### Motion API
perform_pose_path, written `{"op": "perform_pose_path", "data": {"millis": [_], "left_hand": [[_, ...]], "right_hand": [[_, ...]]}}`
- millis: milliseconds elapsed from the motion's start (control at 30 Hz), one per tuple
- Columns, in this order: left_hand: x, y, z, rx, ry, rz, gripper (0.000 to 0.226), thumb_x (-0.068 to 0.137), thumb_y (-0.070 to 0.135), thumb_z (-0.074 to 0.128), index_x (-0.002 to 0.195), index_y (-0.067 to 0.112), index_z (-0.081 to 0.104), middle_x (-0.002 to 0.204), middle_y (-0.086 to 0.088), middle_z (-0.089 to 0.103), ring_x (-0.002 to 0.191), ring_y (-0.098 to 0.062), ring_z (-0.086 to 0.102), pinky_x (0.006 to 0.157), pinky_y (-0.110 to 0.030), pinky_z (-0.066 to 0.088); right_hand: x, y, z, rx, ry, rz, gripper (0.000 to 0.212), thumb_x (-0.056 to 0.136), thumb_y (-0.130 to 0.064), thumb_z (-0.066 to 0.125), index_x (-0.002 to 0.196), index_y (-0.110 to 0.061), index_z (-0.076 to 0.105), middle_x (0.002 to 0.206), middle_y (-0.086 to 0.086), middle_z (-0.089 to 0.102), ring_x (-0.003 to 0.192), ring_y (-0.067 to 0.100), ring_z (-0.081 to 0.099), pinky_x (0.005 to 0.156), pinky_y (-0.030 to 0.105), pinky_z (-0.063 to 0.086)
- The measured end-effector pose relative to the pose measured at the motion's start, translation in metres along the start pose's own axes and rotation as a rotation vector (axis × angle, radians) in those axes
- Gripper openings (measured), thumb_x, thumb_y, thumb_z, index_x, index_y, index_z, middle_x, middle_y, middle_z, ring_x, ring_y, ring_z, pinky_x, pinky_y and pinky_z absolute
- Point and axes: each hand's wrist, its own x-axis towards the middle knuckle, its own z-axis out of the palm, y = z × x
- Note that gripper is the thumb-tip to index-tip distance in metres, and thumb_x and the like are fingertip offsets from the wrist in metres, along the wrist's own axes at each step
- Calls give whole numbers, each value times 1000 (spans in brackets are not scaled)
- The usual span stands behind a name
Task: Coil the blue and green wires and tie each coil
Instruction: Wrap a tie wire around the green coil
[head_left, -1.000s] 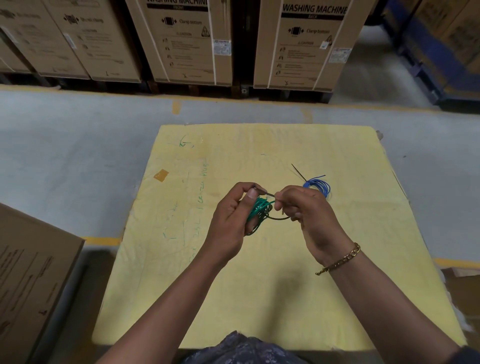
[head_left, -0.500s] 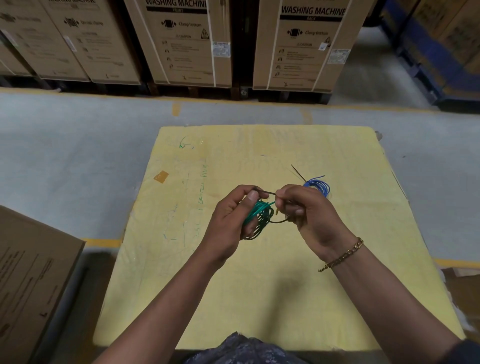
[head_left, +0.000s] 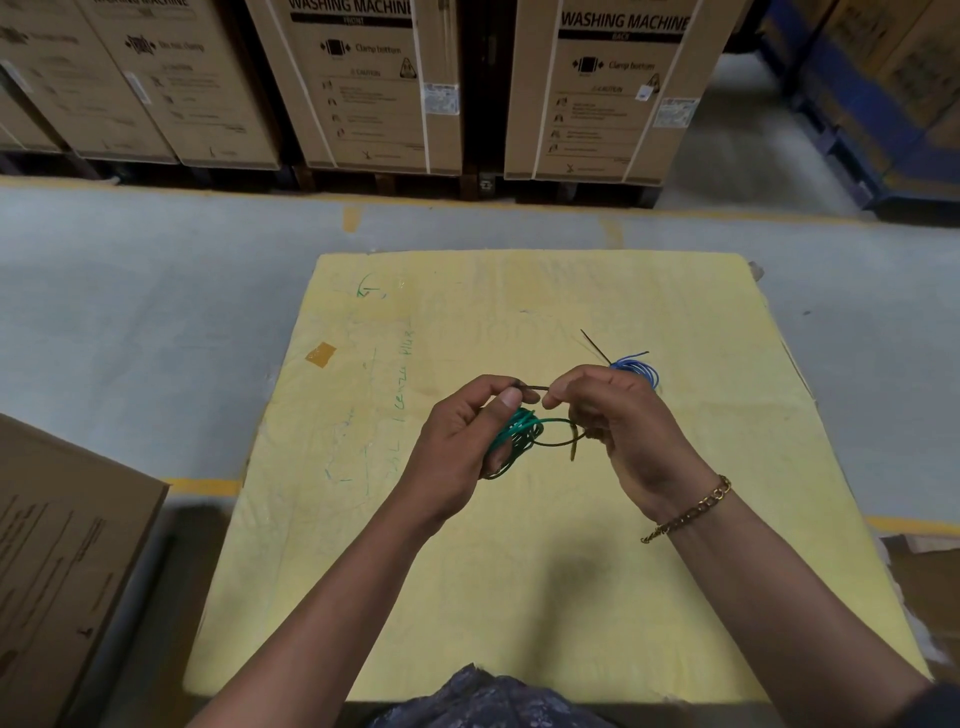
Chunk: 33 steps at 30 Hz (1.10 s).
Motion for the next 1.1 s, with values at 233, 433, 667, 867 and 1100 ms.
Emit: {"op": "perform_pose_path", "data": {"millis": [233,433,667,867,1100], "left_hand": [[1,0,1,-6,2,4,21,105,29,51,104,19,70,66,0,48,52,-10,40,55,-26,34],[2,0,1,14,2,1,22,105,30,51,104,19,69,64,9,51,52,-8,41,58,-27,34],[5,2,-1,45,-36,27,20,102,38,51,96,28,69,67,-13,47,56,-15,39,58,-29,33],[7,1,-9,132,-73,0,21,105,34,51,96,27,69,81,-17,56,65,-20,40,58,-26,34],[2,2,-6,97,-47,3,29,107,33,43,97,18,66,74,1,55,54,-9,42,53,-21,34]], "right_hand": [[-2,3,3,116,42,54,18,88,-7,54,75,-6,66,45,-17,40,58,11,26,62,34,21],[0,2,4,127,38,51,14,78,-19,58,72,-11,69,49,-14,40,57,10,27,63,34,23],[-1,3,7,57,31,67,23,89,-8,55,71,-11,68,50,-15,45,55,6,31,64,31,25],[0,2,5,41,33,64,17,81,-20,61,67,-15,70,51,-11,40,57,9,31,64,32,25],[0,2,10,59,22,66,15,72,-24,62,65,-16,72,73,11,37,56,9,29,62,32,24]]}}
